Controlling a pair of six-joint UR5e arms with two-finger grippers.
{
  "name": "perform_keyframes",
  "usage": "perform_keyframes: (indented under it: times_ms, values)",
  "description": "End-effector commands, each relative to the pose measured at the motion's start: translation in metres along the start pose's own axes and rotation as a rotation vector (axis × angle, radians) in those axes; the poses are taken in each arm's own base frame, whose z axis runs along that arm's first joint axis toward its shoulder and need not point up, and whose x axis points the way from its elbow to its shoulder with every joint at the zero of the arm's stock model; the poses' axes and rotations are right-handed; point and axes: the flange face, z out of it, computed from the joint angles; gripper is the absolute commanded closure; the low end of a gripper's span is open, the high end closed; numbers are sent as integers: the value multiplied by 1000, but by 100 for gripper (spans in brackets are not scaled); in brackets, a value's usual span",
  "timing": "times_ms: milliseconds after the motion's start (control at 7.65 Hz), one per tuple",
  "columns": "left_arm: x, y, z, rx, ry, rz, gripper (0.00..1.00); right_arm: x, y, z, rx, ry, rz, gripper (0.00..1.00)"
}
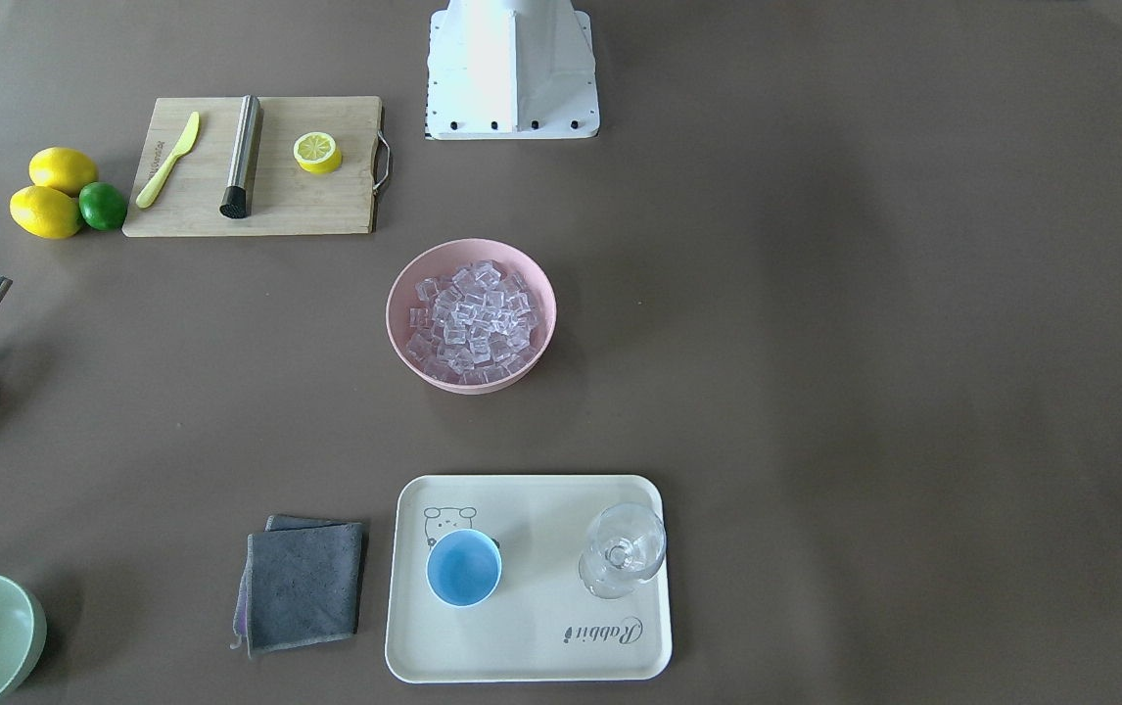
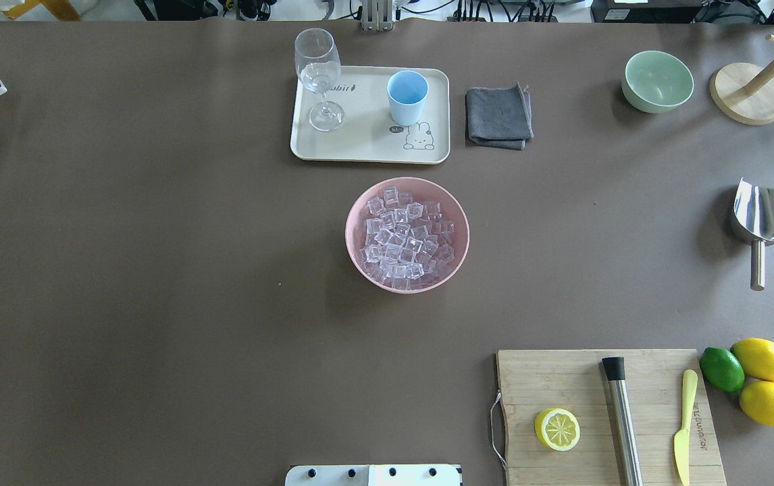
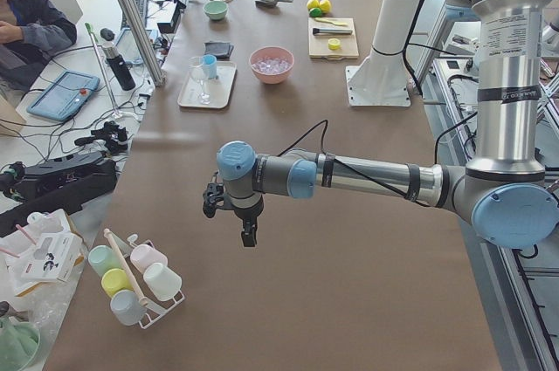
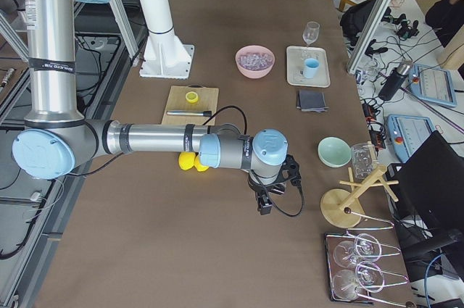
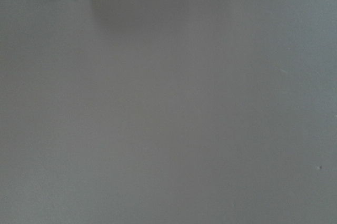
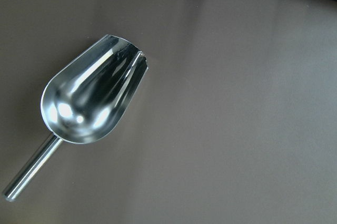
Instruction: Put ice in cup with scoop
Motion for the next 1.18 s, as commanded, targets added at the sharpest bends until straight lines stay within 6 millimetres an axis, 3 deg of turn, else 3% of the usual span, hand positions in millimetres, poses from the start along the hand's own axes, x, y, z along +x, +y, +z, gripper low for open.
perform_keyframes:
  times_ms: [0, 523, 653, 915, 1045]
  values:
    - [3, -1, 2, -4, -3, 4, 2, 0, 0, 0, 0, 0, -3, 0]
    - [13, -4, 6, -8, -26, 24, 2, 0, 1, 0, 1, -3, -1, 0]
    - [23, -5, 2, 4, -23, 48, 2, 2, 7, 4, -6, -8, 8, 0]
    - [64, -11, 5, 1, -14, 132, 2, 4, 9, 6, -10, -11, 18, 0]
    - [101, -7, 8, -6, -3, 205, 2, 9, 19, 6, -7, -23, 38, 0]
